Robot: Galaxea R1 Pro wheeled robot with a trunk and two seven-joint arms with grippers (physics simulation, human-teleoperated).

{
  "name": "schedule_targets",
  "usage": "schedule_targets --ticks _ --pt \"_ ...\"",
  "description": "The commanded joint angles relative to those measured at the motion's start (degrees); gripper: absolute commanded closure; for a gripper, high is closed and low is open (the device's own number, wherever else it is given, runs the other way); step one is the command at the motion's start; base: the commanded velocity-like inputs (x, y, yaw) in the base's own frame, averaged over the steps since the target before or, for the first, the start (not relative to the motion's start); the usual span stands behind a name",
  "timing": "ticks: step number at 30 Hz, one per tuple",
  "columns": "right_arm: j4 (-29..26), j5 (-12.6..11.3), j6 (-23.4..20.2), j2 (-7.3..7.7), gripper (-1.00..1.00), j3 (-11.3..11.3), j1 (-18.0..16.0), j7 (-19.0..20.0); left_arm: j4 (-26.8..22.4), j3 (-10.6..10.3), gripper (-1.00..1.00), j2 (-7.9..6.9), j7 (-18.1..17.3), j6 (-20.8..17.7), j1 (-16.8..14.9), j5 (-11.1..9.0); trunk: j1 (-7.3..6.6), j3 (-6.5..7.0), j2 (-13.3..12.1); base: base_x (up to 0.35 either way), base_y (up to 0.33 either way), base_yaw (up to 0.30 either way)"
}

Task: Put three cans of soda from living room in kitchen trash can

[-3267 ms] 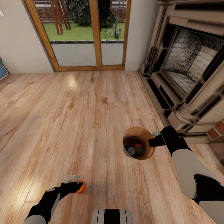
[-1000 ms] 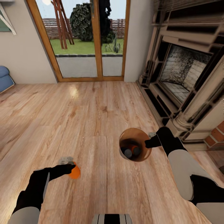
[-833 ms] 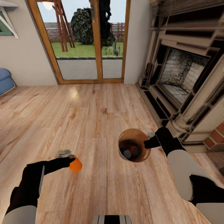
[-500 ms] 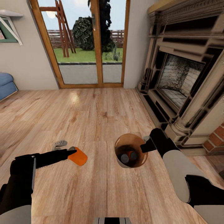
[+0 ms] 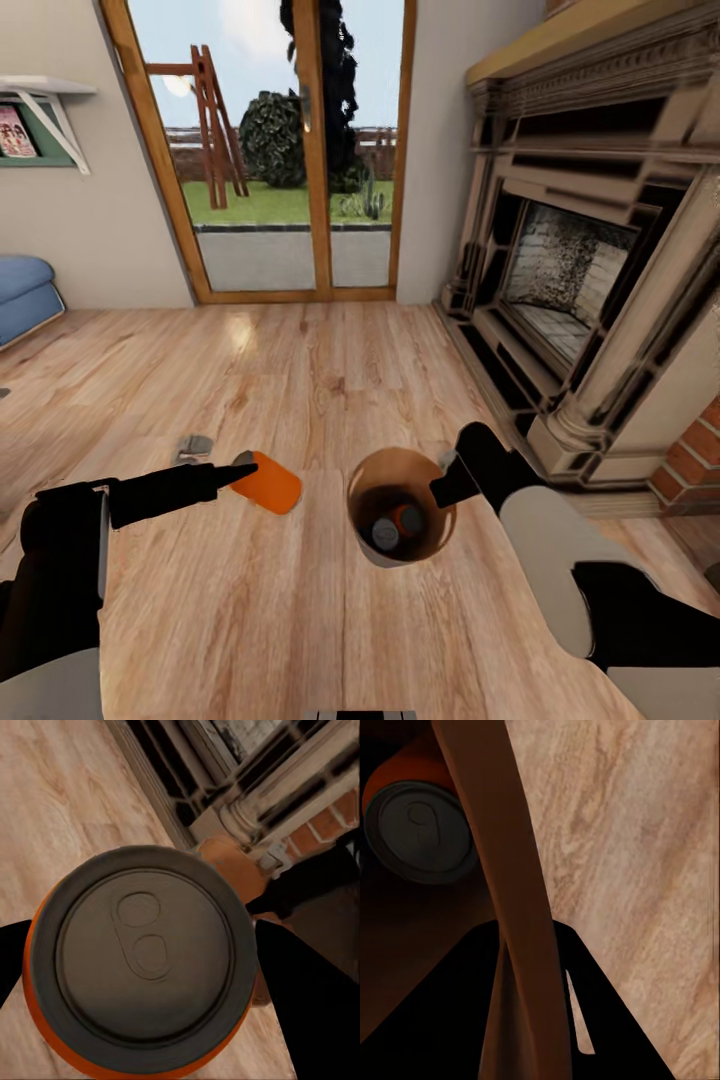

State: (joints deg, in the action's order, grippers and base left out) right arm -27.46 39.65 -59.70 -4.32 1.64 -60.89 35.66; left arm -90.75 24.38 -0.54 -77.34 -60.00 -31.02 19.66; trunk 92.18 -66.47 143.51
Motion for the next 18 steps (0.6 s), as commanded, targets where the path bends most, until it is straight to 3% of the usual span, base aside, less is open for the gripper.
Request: schedule_targets --ticks 1,6,9,11,13,18 --pt "0.2 -1.2 -0.3 -0.24 1.00 -0.3 0.0 -0.1 0.0 0.0 1.00 0.02 -1.3 0.0 -0.6 0.2 -0.02 0.23 0.0 0.000 0.000 0.000" --pt "1.1 -1.2 -0.3 -0.73 1.00 -0.8 0.0 -0.2 0.0 -0.4 1.00 0.28 -3.7 0.0 -2.7 0.2 -0.15 1.34 -0.1 0.000 0.000 0.000" --pt "1.7 -1.2 -0.3 -1.46 1.00 -0.9 0.0 -0.3 0.0 -3.1 1.00 0.50 -4.2 0.0 -4.7 0.3 -0.23 2.00 -0.1 0.000 0.000 0.000" --pt "2.1 -1.1 -0.3 -1.73 1.00 -1.0 0.0 -0.3 0.0 -6.3 1.00 0.82 -4.3 0.0 -5.5 0.3 -0.28 2.45 -0.2 0.000 0.000 0.000" --pt "2.3 -1.1 -0.3 -1.85 1.00 -1.0 0.0 -0.3 0.1 -9.6 1.00 2.11 -4.3 0.0 -6.3 0.6 -0.33 2.89 -0.2 0.000 0.000 0.000" --pt "2.4 -1.0 -0.3 -1.90 1.00 -1.1 0.0 -0.3 0.3 -11.7 1.00 4.33 -4.0 0.0 -7.1 0.9 -0.46 4.00 -0.2 0.000 0.000 0.000"
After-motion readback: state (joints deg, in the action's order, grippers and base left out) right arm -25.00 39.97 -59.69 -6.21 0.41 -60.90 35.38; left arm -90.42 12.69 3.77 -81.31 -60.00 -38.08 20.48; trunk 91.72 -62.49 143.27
